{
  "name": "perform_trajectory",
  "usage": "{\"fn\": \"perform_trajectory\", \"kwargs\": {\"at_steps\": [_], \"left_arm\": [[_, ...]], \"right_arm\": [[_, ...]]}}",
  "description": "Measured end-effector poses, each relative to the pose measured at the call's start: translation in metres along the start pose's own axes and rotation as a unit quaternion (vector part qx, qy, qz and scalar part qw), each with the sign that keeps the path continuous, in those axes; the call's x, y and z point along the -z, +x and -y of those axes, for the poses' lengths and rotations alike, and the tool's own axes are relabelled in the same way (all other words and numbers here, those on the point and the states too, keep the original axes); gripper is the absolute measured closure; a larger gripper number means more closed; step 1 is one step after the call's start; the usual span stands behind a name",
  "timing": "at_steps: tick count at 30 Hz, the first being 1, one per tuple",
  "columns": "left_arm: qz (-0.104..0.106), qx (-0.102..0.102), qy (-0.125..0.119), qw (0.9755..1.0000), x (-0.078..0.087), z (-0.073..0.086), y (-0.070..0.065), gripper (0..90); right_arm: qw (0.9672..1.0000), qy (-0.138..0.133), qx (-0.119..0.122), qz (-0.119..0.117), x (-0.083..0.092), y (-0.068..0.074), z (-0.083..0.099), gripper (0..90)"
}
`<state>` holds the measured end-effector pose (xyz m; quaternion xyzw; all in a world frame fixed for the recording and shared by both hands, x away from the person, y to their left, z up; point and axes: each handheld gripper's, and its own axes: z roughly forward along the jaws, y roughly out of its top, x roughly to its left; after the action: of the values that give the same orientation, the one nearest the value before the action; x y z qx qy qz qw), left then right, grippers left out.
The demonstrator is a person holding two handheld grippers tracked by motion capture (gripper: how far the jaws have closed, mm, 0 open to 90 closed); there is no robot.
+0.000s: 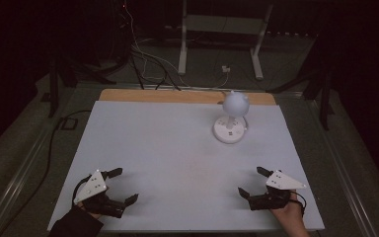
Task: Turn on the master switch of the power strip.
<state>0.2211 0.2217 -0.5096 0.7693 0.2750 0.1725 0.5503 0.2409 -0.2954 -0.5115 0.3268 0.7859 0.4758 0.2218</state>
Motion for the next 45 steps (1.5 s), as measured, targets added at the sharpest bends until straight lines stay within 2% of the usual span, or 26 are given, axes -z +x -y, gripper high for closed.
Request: {"fn": "perform_trajectory", "kwargs": {"at_steps": [4, 12, 17, 30, 36, 40, 45], "left_arm": [[0.002, -0.004, 0.000, 1.0000, 0.000, 0.000, 0.000, 0.1], [0.006, -0.002, -0.002, 1.0000, 0.000, -0.001, -0.001, 0.0], [0.004, -0.005, -0.002, 1.0000, 0.001, -0.001, -0.001, 0.0], [0.008, -0.005, -0.004, 0.9999, -0.001, -0.001, -0.002, 0.1], [0.008, -0.006, -0.002, 0.9999, -0.002, -0.001, -0.002, 0.1], [0.010, -0.005, -0.002, 0.9999, -0.002, -0.001, -0.001, 0.1], [0.012, -0.005, -0.004, 0.9999, -0.002, -0.001, -0.002, 0.1]], "right_arm": [[1.0000, -0.002, -0.004, -0.002, 0.001, 0.000, -0.001, 0.0], [0.9999, 0.009, 0.013, -0.005, 0.000, 0.005, -0.003, 0.0], [0.9998, 0.011, 0.015, -0.009, 0.000, 0.007, -0.005, 0.0], [0.9989, 0.031, 0.002, -0.036, -0.001, 0.013, -0.012, 0.0], [0.9979, 0.042, 0.005, -0.048, -0.002, 0.019, -0.018, 0.0], [0.9976, 0.044, 0.004, -0.054, -0.003, 0.022, -0.022, 0.0], [0.9972, 0.038, -0.009, -0.063, -0.002, 0.022, -0.030, 0.0]]}}
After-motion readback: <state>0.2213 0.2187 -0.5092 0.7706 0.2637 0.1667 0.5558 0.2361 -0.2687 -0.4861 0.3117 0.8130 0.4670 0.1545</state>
